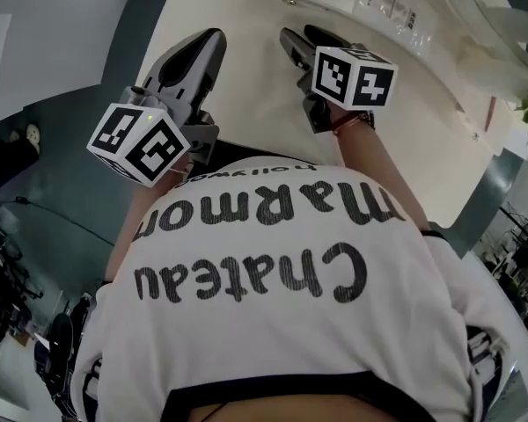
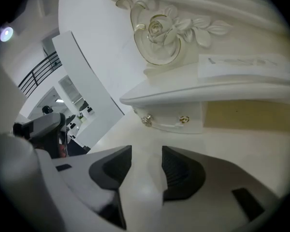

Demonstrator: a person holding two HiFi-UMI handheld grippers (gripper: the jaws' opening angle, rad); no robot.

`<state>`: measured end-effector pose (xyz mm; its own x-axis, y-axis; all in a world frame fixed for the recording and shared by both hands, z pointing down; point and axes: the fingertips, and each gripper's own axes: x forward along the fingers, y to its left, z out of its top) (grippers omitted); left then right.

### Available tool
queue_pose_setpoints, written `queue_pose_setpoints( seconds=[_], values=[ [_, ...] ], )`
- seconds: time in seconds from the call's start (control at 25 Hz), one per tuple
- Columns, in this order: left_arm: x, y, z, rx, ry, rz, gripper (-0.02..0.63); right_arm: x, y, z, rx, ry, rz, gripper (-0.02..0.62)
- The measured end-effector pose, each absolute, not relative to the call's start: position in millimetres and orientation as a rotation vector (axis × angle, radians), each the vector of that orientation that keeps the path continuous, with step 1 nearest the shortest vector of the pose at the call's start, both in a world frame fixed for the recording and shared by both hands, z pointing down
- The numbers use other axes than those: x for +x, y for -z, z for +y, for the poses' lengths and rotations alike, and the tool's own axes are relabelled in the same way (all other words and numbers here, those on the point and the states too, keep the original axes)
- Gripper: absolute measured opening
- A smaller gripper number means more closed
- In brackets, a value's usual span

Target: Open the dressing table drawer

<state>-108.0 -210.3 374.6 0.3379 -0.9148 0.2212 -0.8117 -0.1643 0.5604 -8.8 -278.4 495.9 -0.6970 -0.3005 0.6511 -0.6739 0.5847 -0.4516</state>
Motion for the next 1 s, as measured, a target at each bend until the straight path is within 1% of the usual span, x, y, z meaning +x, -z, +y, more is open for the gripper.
queue_pose_setpoints(
  seconds=[0.4,0.56,0.84,1.0],
  values=[
    [-124.4,-387.1,-196.9,1.905,0.24,-1.589,0.023,-32.6,-478.9,-306.0,0.83,-1.212,-2.441,0.187],
    [-134.5,-387.9,-190.8,1.891,0.24,-1.607,0.023,-39.9,-474.0,-315.6,0.881,-1.265,-2.456,0.184],
    [-132.4,-393.9,-187.8,1.888,0.235,-1.593,0.023,-40.1,-476.9,-320.8,0.933,-1.347,-2.439,0.153],
    [-135.1,-392.2,-186.5,1.89,0.237,-1.596,0.023,-38.3,-479.4,-325.0,0.974,-1.522,-2.395,0.133]
  ],
)
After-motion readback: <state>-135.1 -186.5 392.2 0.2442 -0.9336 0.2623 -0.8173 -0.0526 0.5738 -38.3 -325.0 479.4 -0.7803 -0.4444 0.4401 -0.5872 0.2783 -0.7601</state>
